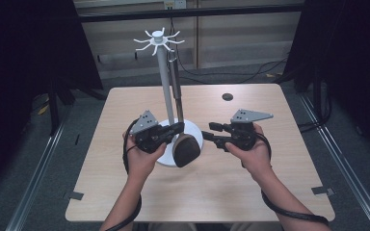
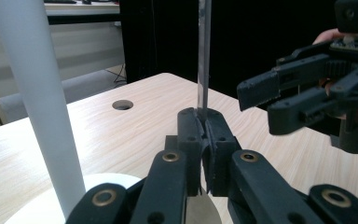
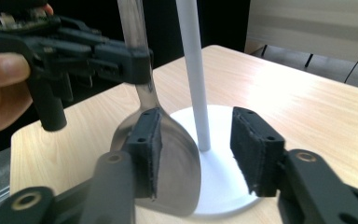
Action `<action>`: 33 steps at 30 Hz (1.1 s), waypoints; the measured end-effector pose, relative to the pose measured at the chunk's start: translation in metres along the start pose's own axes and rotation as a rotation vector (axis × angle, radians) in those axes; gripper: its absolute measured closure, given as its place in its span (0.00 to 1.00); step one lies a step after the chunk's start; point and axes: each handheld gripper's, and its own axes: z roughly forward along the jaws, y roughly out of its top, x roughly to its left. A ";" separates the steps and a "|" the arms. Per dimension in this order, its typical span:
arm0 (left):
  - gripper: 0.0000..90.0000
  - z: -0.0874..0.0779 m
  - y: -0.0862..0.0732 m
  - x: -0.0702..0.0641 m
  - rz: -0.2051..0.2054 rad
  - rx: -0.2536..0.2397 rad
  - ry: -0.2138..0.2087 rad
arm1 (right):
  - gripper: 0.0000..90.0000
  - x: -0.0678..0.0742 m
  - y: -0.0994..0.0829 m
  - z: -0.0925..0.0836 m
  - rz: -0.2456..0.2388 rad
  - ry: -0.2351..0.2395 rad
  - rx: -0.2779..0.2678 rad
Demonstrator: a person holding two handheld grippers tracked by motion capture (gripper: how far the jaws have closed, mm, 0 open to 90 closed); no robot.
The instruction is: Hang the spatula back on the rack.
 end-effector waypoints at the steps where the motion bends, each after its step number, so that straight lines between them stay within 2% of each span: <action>1: 0.97 0.000 0.000 0.001 -0.001 0.001 0.001 | 0.57 0.000 -0.002 0.000 0.000 0.000 0.004; 3: 0.96 0.000 0.000 0.001 -0.006 -0.001 0.020 | 0.55 -0.001 -0.005 -0.001 -0.006 0.002 0.007; 5: 0.96 0.000 -0.001 0.003 -0.019 -0.010 0.000 | 0.53 -0.002 -0.007 -0.001 -0.008 0.000 0.015; 10: 0.95 -0.002 0.000 0.007 -0.026 -0.003 0.021 | 0.48 -0.003 -0.013 0.000 -0.012 -0.005 0.023; 18: 0.91 -0.004 0.000 0.010 -0.052 -0.014 0.008 | 0.39 -0.004 -0.018 -0.001 -0.011 -0.005 0.032; 24: 0.86 -0.004 0.003 0.012 -0.054 -0.004 0.024 | 0.36 -0.005 -0.018 -0.003 -0.024 -0.005 0.035; 26: 0.85 -0.005 0.002 0.013 -0.050 -0.014 0.020 | 0.35 -0.005 -0.018 -0.003 -0.027 -0.004 0.033; 29: 0.80 -0.008 0.002 0.013 -0.066 -0.024 0.024 | 0.34 -0.006 -0.019 -0.003 -0.032 -0.009 0.036; 30: 0.79 -0.009 0.001 0.014 -0.061 -0.023 0.014 | 0.34 -0.006 -0.019 -0.003 -0.031 -0.010 0.039; 31: 0.79 -0.010 0.001 0.014 -0.062 -0.020 0.027 | 0.34 -0.006 -0.019 -0.003 -0.031 -0.010 0.039; 33: 0.79 -0.012 0.001 0.015 -0.068 -0.022 0.022 | 0.34 -0.006 -0.020 -0.003 -0.034 -0.012 0.043</action>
